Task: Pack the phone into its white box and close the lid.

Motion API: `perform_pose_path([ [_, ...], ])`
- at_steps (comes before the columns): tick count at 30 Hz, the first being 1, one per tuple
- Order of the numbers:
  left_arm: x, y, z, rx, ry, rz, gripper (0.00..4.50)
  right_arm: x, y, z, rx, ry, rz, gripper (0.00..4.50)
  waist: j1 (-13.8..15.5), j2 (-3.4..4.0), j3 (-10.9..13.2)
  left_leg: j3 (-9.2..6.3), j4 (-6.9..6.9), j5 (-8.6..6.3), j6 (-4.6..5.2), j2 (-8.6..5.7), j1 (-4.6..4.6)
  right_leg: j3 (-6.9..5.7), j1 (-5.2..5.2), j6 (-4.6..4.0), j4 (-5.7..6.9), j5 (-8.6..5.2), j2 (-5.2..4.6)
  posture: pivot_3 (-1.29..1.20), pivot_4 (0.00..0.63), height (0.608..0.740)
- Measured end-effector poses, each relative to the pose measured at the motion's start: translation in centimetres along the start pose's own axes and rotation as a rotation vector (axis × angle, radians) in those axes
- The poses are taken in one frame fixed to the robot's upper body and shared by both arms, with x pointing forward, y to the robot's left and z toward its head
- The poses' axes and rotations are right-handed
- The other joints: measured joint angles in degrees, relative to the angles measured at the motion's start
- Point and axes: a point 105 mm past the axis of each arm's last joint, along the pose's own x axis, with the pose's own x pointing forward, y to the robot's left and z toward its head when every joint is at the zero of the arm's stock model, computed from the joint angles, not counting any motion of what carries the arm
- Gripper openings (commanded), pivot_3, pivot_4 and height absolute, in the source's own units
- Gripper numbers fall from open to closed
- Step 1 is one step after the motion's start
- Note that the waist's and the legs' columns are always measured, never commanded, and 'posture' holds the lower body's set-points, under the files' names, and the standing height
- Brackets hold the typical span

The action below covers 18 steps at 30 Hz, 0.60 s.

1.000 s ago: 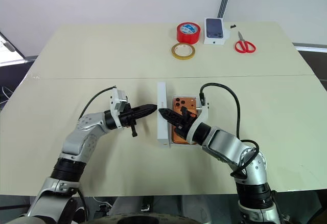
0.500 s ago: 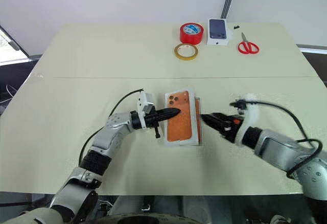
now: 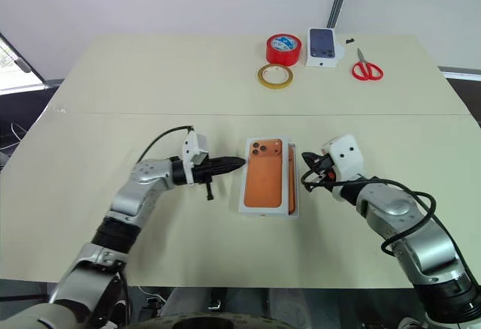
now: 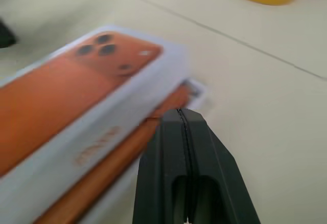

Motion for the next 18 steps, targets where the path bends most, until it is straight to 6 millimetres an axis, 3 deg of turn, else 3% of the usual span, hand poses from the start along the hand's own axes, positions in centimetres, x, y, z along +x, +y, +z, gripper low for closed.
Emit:
perform_pose_path([
  [4,0.1,0.0,-0.6,-0.02,0.021,0.0,0.0,-0.1,0.4,-0.4,-0.034,0.016,0.041,0.01,0.07,-0.01,0.01,-0.01,0.02,0.0,0.01,-0.05,-0.02,0.0,0.02,0.0,-0.02,0.0,-0.07,0.0,0.15,0.74],
  [12,3.4,-1.4,-0.9,-0.06,0.023,-0.067,0.0,-0.6,0.9,-1.5,-0.06,0.061,0.088,0.01,-0.06,-0.01,0.0,-0.01,0.02,0.0,0.01,-0.06,0.0,-0.01,0.02,0.0,0.02,0.0,-0.06,0.0,0.15,0.74],
  [18,4.7,-1.0,-0.5,-0.084,0.014,-0.049,0.0,-0.9,0.4,-1.4,-0.06,0.064,0.064,0.01,-0.02,-0.01,0.0,-0.01,0.03,0.0,0.0,-0.07,0.05,-0.01,0.05,0.0,0.06,0.0,-0.06,0.0,0.15,0.74],
])
